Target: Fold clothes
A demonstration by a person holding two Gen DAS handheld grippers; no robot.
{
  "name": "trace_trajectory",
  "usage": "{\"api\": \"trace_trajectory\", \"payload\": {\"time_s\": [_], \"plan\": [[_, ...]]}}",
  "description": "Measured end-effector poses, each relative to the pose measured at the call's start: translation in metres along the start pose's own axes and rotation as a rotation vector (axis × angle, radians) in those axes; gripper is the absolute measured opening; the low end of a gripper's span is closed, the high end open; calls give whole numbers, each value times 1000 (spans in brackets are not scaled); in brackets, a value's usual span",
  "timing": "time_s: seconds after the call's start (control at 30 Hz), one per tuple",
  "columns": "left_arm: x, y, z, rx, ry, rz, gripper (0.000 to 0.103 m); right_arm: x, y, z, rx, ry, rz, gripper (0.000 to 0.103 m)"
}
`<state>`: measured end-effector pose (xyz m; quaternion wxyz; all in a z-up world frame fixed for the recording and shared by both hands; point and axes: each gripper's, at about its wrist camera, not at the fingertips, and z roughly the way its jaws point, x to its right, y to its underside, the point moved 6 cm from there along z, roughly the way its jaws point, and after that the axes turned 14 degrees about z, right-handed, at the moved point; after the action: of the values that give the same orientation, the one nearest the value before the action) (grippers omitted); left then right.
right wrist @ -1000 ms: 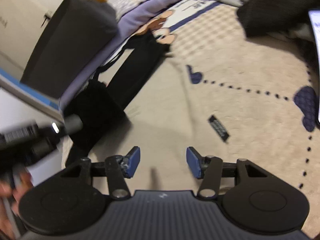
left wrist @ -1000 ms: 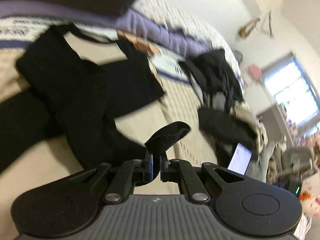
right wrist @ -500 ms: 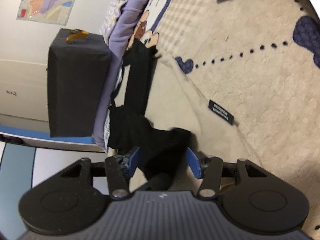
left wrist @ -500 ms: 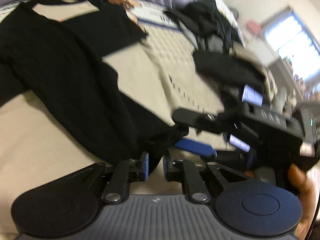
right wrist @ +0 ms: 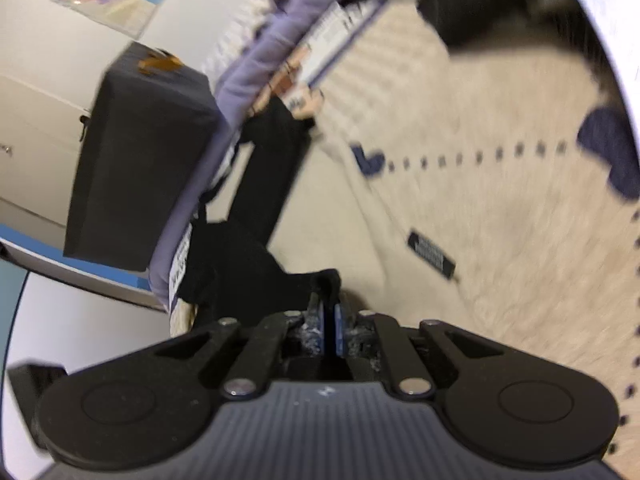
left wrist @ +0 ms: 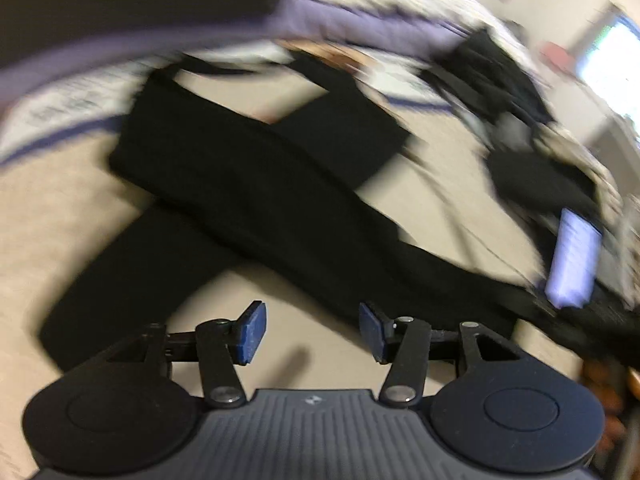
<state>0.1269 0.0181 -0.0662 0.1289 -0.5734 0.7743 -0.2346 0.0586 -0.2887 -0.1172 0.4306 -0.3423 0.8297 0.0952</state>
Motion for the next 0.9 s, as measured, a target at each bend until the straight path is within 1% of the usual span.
{"api": "trace_trajectory", "payload": {"time_s": [0.07, 0.1, 0.17, 0.2, 0.3, 0.37, 0.43, 0.47, 0.6, 0.77, 0.83, 0.9], "plan": [[-24, -12, 4, -3, -64, -16, 58, 6, -1, -3, 24, 41, -12, 7], [-46, -24, 11, -13, -122, -28, 58, 9, -1, -2, 20, 56, -17, 7], [-74, -39, 23, -25, -188, -47, 58, 16, -1, 4, 3, 74, -8, 8], [-86, -46, 29, -28, -209, -63, 58, 19, 1, 9, -9, 86, -8, 8], [-117, -67, 44, -25, -228, -112, 58, 18, 4, 14, -12, 113, -57, 8], [-129, -78, 51, -11, -242, -120, 58, 15, 5, 14, -7, 130, -100, 8], [-144, -100, 61, 28, -287, -103, 58, 15, 6, 14, -10, 139, -121, 9], [-151, -109, 67, 35, -306, -92, 58, 15, 7, 14, -12, 145, -130, 9], [-168, -130, 90, 38, -307, -84, 58, 16, 11, 16, -17, 176, -162, 9], [-177, -141, 107, 60, -256, -103, 55, 14, 13, 21, -17, 197, -194, 10], [-177, -142, 111, 62, -243, -88, 54, 13, 13, 22, -16, 199, -200, 10], [-176, -144, 113, 73, -219, -77, 43, 12, 13, 23, -12, 198, -201, 10]]}}
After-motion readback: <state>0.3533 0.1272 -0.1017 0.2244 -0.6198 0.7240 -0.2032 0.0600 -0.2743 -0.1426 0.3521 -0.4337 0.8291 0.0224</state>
